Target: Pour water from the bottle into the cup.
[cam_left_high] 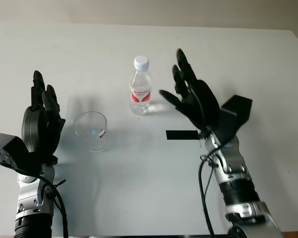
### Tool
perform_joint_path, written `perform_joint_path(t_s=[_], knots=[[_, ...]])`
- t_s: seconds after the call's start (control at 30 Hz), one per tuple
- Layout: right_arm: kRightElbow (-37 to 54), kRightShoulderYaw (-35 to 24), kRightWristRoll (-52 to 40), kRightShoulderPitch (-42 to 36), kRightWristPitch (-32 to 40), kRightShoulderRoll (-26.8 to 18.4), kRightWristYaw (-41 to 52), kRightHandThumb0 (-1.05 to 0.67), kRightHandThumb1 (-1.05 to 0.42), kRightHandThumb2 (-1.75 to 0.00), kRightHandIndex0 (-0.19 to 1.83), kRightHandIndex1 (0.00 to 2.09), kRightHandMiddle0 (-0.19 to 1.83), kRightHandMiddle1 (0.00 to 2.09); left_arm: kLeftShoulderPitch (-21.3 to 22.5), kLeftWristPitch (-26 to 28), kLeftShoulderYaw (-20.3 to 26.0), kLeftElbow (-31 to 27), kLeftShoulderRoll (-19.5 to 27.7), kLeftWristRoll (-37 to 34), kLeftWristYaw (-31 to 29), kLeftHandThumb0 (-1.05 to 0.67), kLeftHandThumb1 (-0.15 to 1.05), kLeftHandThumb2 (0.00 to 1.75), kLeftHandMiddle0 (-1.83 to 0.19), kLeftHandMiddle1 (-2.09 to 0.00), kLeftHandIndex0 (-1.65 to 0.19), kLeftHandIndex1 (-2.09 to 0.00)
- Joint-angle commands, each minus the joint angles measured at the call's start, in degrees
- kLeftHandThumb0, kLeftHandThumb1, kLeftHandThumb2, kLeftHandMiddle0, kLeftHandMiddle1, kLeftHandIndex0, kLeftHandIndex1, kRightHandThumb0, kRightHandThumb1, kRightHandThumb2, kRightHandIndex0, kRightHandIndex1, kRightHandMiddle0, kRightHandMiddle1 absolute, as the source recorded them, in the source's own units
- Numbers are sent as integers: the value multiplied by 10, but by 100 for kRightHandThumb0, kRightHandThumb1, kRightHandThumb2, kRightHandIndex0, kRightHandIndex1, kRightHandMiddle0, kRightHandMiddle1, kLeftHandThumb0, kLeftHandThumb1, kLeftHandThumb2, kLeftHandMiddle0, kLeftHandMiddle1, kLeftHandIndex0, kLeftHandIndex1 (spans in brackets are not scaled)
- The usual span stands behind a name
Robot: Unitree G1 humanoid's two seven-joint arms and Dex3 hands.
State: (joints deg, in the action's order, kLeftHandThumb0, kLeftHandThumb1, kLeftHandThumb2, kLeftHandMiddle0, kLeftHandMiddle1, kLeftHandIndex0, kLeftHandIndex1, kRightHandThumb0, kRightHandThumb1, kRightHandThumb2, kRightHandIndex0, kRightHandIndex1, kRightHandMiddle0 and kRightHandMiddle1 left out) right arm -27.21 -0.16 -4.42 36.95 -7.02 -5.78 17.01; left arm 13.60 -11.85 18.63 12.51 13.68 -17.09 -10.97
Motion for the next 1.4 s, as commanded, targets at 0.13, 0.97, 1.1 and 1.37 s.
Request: perform_joint_path(t_s=[0.13,0.97,1.1,1.37], knots=[[-121,16,31,85,-54,7,0,-97,-90,-5,-19,0,-19,0,-2,1,-3,-9,0,5,4,-81,105,74,19,-4,19,0],[-396,-12,35,191,-133,45,20,-92,-93,-5,-19,0,-19,0,-5,1,0,-11,-3,-3,5,-81,105,71,19,-4,19,0],[-406,-22,25,198,-136,53,38,-88,-92,-5,-19,0,-19,0,-4,1,1,-8,-2,-4,3,-80,105,72,19,-3,19,0],[-410,-47,4,210,-151,70,57,-84,-88,-5,-19,0,-19,0,-3,3,2,-10,-4,-12,0,-79,105,72,19,-3,19,0]])
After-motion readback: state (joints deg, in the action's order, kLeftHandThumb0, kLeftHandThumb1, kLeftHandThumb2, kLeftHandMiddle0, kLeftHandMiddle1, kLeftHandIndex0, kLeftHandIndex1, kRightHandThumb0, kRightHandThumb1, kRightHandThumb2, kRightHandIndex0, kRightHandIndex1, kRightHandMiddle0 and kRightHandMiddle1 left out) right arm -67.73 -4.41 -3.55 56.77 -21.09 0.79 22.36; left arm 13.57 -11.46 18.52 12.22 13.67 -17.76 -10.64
